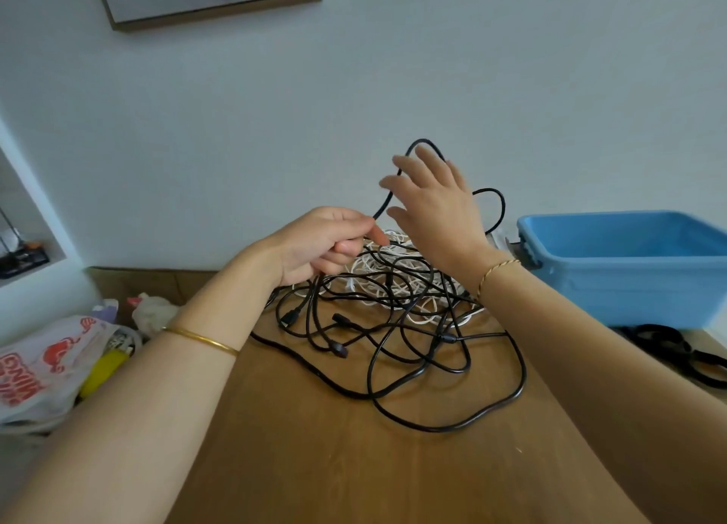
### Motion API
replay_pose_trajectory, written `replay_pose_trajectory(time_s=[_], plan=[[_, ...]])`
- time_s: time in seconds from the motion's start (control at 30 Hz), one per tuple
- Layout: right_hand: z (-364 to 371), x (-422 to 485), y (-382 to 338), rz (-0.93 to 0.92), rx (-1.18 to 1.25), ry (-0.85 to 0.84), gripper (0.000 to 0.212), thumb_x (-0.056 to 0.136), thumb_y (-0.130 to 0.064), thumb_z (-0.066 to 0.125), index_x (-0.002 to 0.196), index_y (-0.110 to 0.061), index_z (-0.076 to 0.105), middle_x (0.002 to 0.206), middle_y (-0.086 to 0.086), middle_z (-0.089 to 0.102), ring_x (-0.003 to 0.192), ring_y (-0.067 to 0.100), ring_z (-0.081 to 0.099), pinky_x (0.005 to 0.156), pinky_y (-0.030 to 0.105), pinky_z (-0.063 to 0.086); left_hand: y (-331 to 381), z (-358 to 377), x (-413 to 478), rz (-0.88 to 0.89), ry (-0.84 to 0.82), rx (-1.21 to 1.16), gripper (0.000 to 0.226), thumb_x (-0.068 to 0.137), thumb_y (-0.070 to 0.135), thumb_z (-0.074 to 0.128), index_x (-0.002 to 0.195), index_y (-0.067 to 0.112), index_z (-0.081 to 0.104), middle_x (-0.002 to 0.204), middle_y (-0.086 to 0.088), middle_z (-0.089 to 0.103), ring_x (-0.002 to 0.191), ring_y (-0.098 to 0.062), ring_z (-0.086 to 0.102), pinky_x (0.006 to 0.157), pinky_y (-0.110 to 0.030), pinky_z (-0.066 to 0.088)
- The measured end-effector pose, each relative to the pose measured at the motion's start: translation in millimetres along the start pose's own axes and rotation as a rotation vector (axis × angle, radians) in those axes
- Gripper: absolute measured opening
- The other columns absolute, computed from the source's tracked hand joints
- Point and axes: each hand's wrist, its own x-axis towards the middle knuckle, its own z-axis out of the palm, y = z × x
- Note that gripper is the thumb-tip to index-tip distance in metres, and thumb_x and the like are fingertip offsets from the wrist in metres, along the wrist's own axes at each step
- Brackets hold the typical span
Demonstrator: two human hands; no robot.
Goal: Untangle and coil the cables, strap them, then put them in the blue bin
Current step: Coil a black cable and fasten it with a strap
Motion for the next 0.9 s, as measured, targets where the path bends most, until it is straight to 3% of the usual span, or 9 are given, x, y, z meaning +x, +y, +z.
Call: replay_pose_trajectory(time_s=[0.13,0.23,0.33,0.4,0.47,0.53,0.6,0.77,0.9], plan=[[2,0,10,0.079,0.092,0.034,0.023,0.094,-0.029,0.052,0.105,-0.013,0.066,0.107,0.005,0.065,0.106,0.028,0.056,0.092,0.036,0.035,-13,0,-3,0.024,-0.036,-0.124,0.026,0.099,0.019,0.043,0.104,0.005,0.064,0.06,0.004,0.044,0.048,-0.006,0.035,0.045,-0.017,0.033],[0,-4,18,0.259,0.214,0.071,0.027,0.098,-0.029,0.045,0.103,-0.012,0.065,0.095,0.007,0.065,0.086,0.029,0.058,0.07,0.03,0.034,-34,0,-9,0.04,-0.038,-0.128,0.027,0.101,0.014,0.038,0.109,0.004,0.061,0.065,0.001,0.05,0.06,-0.01,0.045,0.073,-0.03,0.044],[3,-13,29,0.485,0.438,0.033,0.027,0.098,-0.028,0.043,0.098,-0.01,0.063,0.082,0.004,0.063,0.076,0.024,0.057,0.064,0.032,0.039,-51,3,-18,0.007,-0.003,-0.109,0.025,0.101,0.014,0.039,0.103,0.005,0.062,0.065,0.001,0.054,0.066,-0.013,0.052,0.09,-0.041,0.043],[5,-21,37,0.627,0.581,0.015,0.024,0.096,-0.027,0.043,0.093,-0.012,0.063,0.071,-0.001,0.058,0.068,0.022,0.055,0.063,0.034,0.04,-55,8,-24,-0.027,0.005,-0.147,0.025,0.1,0.016,0.041,0.096,0.006,0.063,0.06,0.002,0.048,0.06,-0.014,0.049,0.087,-0.042,0.047],[8,-32,42,0.678,0.6,-0.009,0.022,0.095,-0.027,0.044,0.09,-0.016,0.062,0.065,-0.009,0.052,0.059,0.014,0.049,0.057,0.03,0.036,-52,16,-30,-0.031,-0.002,-0.289,0.025,0.098,0.018,0.043,0.091,0.008,0.064,0.056,0.005,0.037,0.051,-0.009,0.039,0.068,-0.034,0.051],[10,-48,40,0.674,0.543,-0.075,0.023,0.096,-0.029,0.043,0.092,-0.018,0.063,0.065,-0.01,0.052,0.055,0.008,0.045,0.051,0.027,0.03,-44,28,-33,0.033,-0.021,-0.499,0.024,0.095,0.019,0.044,0.093,0.007,0.065,0.055,0.006,0.035,0.047,-0.007,0.032,0.052,-0.023,0.041],[13,-66,33,0.595,0.485,-0.199,0.025,0.098,-0.031,0.043,0.093,-0.018,0.063,0.069,-0.004,0.057,0.055,0.009,0.046,0.05,0.025,0.031,-33,40,-31,0.127,-0.038,-0.702,0.025,0.093,0.016,0.042,0.102,0.005,0.063,0.058,0.005,0.041,0.048,-0.007,0.033,0.052,-0.021,0.038],[22,-100,3,0.323,0.436,-0.48,0.029,0.098,-0.035,0.044,0.08,-0.017,0.057,0.071,-0.003,0.057,0.066,0.016,0.054,0.056,0.032,0.04,-12,63,-17,0.316,0.125,-0.904,0.025,0.098,0.004,0.037,0.11,0.005,0.058,0.08,-0.001,0.065,0.06,-0.007,0.054,0.065,-0.024,0.05],[14,-107,-10,0.163,0.414,-0.574,0.021,0.098,-0.033,0.043,0.09,-0.02,0.057,0.076,-0.012,0.055,0.073,0.01,0.051,0.056,0.028,0.038,-14,68,-6,0.367,0.261,-0.936,0.025,0.099,-0.003,0.034,0.112,0.008,0.053,0.1,-0.007,0.071,0.09,-0.014,0.068,0.089,-0.037,0.051]])
